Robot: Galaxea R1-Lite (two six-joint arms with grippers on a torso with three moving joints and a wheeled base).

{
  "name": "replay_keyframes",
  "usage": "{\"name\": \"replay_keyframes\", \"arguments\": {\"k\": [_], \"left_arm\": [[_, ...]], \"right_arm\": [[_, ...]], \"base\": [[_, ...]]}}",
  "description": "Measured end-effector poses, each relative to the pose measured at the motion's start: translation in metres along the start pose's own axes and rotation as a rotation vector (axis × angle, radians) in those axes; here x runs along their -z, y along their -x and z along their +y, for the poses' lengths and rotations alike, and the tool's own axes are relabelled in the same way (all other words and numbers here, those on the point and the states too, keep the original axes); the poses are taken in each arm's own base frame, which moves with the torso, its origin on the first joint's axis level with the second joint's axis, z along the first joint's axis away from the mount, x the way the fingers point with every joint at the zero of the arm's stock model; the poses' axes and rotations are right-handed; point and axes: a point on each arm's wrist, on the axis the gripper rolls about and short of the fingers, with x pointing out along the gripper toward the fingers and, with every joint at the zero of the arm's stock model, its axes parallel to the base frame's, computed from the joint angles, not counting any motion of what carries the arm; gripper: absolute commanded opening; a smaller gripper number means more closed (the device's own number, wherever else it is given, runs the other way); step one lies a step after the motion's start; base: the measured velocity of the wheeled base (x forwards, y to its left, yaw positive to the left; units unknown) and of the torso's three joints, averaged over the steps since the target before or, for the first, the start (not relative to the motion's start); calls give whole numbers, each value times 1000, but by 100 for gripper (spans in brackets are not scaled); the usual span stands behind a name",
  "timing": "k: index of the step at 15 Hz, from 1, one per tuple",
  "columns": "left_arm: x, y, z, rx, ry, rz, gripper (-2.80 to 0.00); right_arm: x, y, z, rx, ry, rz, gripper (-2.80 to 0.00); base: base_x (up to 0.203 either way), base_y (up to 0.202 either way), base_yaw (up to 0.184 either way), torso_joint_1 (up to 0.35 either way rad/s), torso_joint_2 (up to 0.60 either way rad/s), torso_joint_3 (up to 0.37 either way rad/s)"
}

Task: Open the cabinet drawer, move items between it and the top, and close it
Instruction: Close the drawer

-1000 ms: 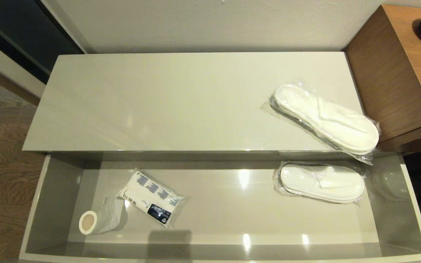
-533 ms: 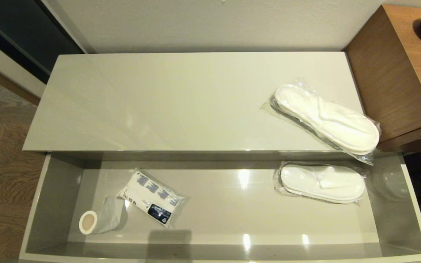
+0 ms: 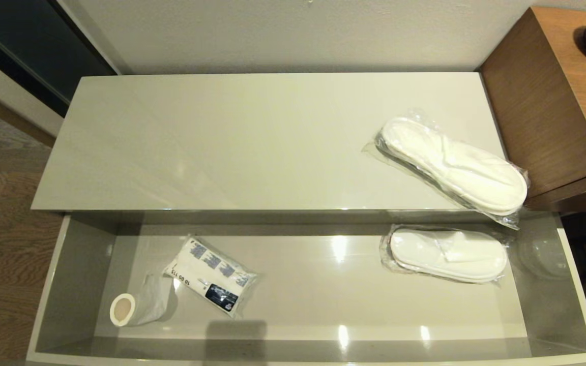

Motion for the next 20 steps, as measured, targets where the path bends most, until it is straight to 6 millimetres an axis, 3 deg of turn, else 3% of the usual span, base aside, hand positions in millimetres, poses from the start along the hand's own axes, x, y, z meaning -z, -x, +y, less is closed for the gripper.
{"name": "replay_keyframes", "arguments": {"k": [4,8,10,13,20], "left_arm": [[0,0,0,0,0,0,-280],[0,0,0,-2,0,0,-280],[0,0,0,-1,0,0,-280],[0,0,0,-1,0,0,-280],[0,0,0,-2,0,1,-280]], "right_arm": [[-12,-44,4,37,35,-102,-280],[16,-129,14,38,160,-119,-280],[25,-153,19,-32,234,-247,-280],[21,-158,21,-71,222,-394,-280],[22,-159,21,-86,66,-392,-280]], "base": [[0,0,0,0,0,0],[0,0,0,0,0,0],[0,0,0,0,0,0],[0,0,0,0,0,0],[0,0,0,0,0,0]]}}
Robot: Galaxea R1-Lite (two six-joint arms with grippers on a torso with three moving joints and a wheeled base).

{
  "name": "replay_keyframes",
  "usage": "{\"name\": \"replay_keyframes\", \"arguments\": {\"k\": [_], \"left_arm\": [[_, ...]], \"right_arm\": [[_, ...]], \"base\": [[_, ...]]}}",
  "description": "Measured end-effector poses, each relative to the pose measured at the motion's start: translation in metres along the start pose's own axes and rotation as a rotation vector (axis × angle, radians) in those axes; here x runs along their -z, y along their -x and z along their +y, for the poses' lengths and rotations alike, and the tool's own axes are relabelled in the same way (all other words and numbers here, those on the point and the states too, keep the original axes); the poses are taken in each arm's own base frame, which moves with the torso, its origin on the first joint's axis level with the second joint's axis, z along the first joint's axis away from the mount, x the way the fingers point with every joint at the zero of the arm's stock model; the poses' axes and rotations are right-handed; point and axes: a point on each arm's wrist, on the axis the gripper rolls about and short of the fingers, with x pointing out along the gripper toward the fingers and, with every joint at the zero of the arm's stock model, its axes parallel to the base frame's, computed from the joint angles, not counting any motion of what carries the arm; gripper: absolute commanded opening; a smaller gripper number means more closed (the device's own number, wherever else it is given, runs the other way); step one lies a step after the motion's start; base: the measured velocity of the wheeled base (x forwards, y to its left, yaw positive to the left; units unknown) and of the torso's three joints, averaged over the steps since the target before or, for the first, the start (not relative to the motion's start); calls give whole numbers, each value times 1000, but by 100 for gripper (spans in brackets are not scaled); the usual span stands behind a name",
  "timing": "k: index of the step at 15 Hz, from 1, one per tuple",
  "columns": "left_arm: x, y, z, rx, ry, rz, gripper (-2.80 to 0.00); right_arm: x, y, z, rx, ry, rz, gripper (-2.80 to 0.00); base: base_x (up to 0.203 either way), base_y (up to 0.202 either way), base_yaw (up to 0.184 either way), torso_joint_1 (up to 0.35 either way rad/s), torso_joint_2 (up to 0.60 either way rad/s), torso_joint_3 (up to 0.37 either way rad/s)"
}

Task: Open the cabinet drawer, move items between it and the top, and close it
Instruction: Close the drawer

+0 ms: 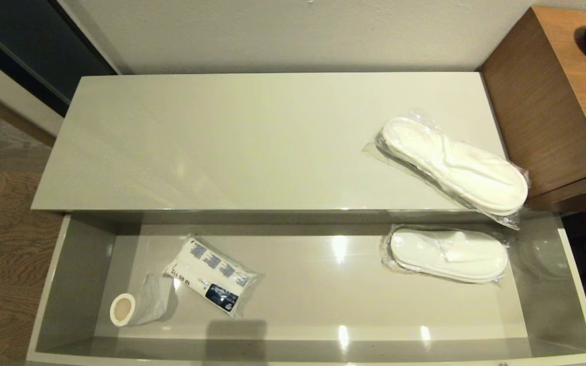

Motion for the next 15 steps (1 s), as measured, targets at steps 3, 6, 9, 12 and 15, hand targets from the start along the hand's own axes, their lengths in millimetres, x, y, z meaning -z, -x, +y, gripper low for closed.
{"name": "replay_keyframes", "arguments": {"k": [3,6,9,12,15], "left_arm": [[0,0,0,0,0,0,-280],[0,0,0,0,0,0,-280],[0,0,0,1,0,0,-280],[0,0,0,0,0,0,-280],[0,0,0,0,0,0,-280]], "right_arm": [[1,0,0,-9,-30,7,-280],[8,0,1,-12,-78,74,-280],[7,0,1,-12,-76,68,-280],[7,0,1,-13,-73,67,-280],[7,0,1,-8,-83,67,-280]], "base": [[0,0,0,0,0,0],[0,0,0,0,0,0],[0,0,0,0,0,0],[0,0,0,0,0,0],[0,0,0,0,0,0]]}}
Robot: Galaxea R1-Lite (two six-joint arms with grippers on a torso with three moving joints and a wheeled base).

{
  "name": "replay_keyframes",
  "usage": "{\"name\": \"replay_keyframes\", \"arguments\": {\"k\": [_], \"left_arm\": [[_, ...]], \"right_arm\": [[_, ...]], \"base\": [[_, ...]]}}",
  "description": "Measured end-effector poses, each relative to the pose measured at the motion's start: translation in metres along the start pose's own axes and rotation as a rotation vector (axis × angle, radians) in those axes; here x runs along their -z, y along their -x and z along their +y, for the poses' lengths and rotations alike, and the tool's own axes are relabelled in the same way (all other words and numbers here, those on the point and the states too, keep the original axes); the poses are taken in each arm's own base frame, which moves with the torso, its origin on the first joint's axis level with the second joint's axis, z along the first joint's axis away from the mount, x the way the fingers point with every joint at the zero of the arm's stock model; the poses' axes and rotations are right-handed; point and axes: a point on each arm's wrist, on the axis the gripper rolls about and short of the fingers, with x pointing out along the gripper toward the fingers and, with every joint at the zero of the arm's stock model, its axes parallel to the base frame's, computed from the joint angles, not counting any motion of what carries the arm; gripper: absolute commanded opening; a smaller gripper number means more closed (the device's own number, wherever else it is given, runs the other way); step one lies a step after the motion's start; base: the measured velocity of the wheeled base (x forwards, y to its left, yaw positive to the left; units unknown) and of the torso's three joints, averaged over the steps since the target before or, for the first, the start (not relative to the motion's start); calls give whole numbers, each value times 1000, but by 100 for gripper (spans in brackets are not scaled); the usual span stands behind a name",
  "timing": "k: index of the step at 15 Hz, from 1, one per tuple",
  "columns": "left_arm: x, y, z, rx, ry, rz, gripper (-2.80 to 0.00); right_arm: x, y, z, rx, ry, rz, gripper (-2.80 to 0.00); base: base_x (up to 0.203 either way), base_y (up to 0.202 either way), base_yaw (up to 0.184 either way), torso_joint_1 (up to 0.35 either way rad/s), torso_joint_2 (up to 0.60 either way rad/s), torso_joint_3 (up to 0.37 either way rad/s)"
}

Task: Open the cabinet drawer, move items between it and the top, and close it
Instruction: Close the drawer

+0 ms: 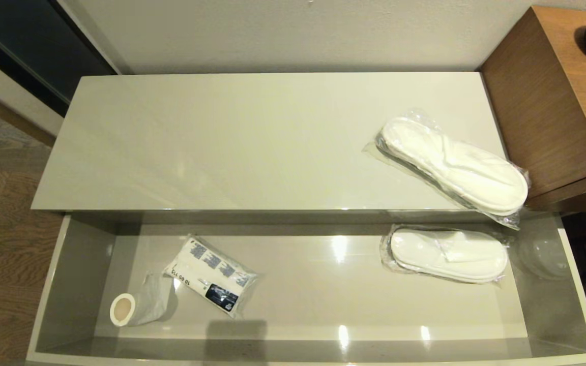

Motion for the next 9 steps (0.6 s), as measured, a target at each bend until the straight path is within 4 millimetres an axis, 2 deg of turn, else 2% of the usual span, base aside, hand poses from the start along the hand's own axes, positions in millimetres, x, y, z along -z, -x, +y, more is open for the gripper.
{"name": "replay_keyframes", "arguments": {"k": [9], "left_arm": [[0,0,0,0,0,0,-280]], "right_arm": [[0,0,0,-1,4,1,-280]], "base": [[0,0,0,0,0,0]]}}
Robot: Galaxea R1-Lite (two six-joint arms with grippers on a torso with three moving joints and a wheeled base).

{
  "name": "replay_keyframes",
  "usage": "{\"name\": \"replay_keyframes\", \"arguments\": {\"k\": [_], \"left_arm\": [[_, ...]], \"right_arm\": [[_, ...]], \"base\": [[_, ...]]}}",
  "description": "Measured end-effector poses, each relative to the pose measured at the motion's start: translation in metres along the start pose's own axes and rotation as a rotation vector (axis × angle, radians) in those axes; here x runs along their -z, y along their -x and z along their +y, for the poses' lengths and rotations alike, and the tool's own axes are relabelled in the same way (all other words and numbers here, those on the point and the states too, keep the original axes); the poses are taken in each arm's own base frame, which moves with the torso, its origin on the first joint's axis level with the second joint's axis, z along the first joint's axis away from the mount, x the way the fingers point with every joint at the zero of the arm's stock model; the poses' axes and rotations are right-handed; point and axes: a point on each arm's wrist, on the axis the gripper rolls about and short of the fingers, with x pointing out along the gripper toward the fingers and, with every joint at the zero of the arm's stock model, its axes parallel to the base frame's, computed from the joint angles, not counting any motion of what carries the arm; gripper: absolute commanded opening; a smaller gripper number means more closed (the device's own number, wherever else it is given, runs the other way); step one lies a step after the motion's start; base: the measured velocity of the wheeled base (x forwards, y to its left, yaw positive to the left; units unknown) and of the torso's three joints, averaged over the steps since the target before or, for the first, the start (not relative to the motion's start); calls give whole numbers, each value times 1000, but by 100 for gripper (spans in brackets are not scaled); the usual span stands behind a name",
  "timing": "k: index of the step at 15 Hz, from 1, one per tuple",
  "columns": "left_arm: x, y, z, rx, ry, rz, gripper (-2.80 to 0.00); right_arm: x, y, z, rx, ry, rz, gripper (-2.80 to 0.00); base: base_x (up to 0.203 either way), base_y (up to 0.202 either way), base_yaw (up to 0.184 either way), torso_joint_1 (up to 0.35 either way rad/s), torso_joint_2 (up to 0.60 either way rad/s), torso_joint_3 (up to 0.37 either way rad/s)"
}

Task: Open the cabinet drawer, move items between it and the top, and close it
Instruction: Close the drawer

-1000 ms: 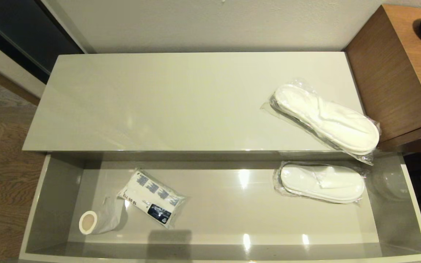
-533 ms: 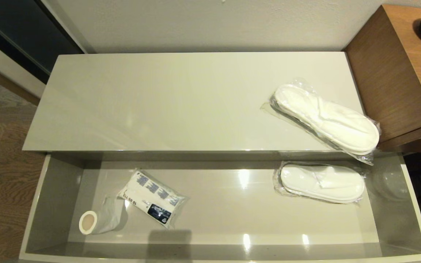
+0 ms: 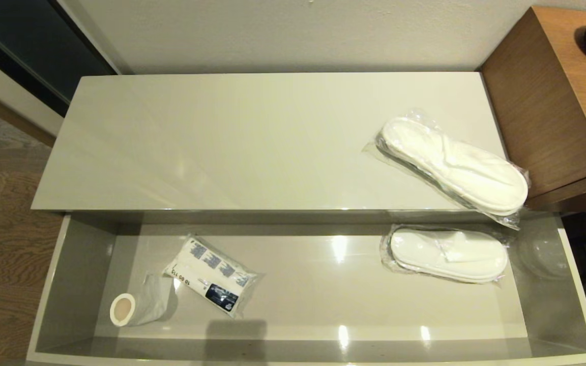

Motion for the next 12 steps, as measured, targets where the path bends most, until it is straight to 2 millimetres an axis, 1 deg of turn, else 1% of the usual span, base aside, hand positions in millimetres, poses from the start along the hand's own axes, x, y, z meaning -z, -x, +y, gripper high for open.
{"name": "replay_keyframes", "arguments": {"k": [5,12], "left_arm": [[0,0,0,0,0,0,-280],[0,0,0,0,-2,1,-280]], "right_arm": [[-1,0,0,6,-50,-5,-280],[-1,0,0,-5,3,-5,-280]], "base": [[0,0,0,0,0,0],[0,0,0,0,0,0]]}}
